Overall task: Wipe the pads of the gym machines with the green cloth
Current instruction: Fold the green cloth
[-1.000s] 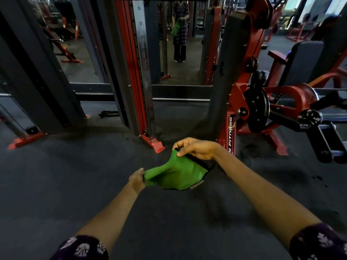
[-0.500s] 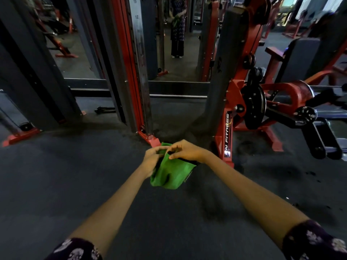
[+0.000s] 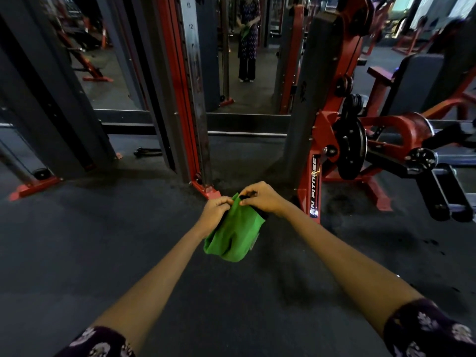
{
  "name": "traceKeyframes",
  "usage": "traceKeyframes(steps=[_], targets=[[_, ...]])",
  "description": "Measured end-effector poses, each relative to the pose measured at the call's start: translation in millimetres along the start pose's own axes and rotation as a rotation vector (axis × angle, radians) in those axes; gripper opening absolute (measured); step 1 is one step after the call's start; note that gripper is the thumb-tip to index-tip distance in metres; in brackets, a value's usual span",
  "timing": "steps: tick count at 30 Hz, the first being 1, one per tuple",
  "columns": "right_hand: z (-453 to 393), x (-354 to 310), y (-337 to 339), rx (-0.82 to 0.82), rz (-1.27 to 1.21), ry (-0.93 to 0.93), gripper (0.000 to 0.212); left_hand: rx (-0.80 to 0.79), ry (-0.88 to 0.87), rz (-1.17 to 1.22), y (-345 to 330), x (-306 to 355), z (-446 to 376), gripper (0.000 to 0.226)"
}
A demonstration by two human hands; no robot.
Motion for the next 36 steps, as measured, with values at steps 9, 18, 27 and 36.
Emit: traceKeyframes(steps=[9, 18, 27, 36], targets=[[5.9, 31.9, 25.3, 0.100, -0.451, -0.204, 0.026, -0.169, -0.086, -0.702, 19.8, -74.0, 18.8, 0.039], [19.1, 95.7, 32.6, 0.151, -0.561, -0.375, 0.025, 0.114, -0.301, -0.506, 55.5, -0.7, 4.8, 0.038], [11.6, 29.3, 6.1, 0.187, -0.034, 0.016, 0.054, -0.064, -0.453, -0.384, -2.3, 48.7, -4.6, 0.036], [-1.6, 9.2, 1.9, 0.253, -0.165, 0.059, 0.035, 0.243, -0.162, -0.116, 24.9, 40.5, -3.5, 0.032]])
Point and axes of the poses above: each hand's wrist, its own z-axis away from the middle knuckle, its own y-axis out of the back of the hand, x = y × z, the point moved 8 cm from there along -z, towards the middle knuckle, and after that the axes turned 5 degrees about x, right-handed, at the moved point
